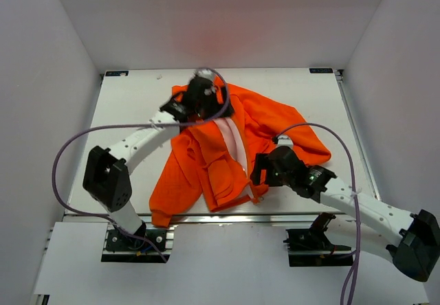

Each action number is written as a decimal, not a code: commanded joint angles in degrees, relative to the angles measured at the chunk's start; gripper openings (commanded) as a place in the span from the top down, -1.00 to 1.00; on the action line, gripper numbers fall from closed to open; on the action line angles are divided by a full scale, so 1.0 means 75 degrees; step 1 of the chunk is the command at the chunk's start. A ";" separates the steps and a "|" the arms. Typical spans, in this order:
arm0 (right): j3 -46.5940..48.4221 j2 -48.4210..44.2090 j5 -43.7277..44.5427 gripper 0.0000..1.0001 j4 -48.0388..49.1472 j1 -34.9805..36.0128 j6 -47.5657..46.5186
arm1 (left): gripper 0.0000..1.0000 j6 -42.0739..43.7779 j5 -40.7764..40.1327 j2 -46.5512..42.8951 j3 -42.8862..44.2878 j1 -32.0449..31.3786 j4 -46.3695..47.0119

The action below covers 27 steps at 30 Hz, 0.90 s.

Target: Zip up the jacket

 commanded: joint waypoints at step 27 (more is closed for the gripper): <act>0.1036 0.0273 0.1216 -0.79 0.0247 0.2661 -0.0684 | -0.96 -0.0994 -0.1118 -0.3067 -0.5590 -0.1032 -0.0201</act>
